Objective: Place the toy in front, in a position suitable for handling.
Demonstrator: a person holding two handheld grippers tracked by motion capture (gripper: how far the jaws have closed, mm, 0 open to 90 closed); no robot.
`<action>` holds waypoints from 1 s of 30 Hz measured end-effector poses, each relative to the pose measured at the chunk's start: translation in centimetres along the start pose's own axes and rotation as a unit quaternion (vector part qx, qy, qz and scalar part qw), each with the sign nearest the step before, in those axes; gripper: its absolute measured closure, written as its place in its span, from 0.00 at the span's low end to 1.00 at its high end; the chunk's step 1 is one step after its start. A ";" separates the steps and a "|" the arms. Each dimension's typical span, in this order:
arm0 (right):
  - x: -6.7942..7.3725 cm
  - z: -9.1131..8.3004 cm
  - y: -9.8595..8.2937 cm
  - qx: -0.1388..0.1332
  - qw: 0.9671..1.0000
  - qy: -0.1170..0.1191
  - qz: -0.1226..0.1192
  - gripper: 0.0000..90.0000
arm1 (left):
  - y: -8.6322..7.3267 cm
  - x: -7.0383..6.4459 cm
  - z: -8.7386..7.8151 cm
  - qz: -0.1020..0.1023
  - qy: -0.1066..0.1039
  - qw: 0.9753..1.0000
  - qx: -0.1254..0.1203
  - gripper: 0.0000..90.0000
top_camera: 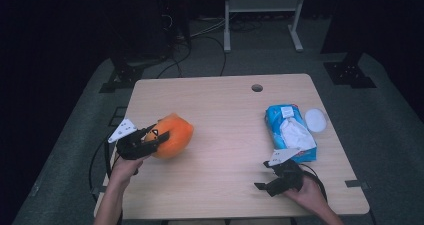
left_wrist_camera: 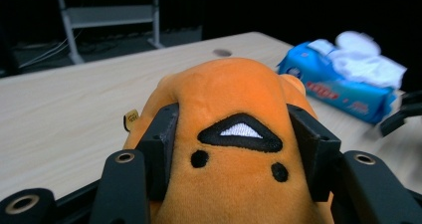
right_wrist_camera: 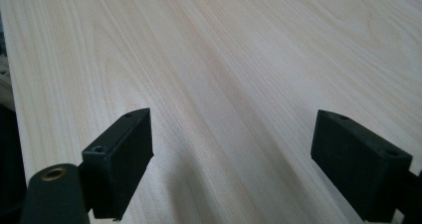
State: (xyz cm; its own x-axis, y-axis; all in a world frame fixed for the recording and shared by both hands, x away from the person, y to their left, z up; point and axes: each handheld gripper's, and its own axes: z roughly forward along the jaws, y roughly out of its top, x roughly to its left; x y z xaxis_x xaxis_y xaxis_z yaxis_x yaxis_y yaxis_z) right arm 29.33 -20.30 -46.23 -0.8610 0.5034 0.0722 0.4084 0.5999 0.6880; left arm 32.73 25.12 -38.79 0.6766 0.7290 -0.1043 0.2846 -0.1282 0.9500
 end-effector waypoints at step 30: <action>-0.6 -0.3 -0.4 0.011 1.000 -0.009 0.012 0.17 | -1.5 -10.3 10.4 0.064 -0.157 0.984 0.057 0.51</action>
State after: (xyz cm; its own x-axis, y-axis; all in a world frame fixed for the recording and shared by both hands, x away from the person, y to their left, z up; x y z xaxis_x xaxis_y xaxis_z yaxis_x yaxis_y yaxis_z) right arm 29.54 -21.03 -46.34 -0.8455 0.5287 0.0756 0.4358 0.6011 0.6699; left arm 32.34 10.80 -42.19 0.8833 0.4604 -0.0879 0.2450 -0.2935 0.9240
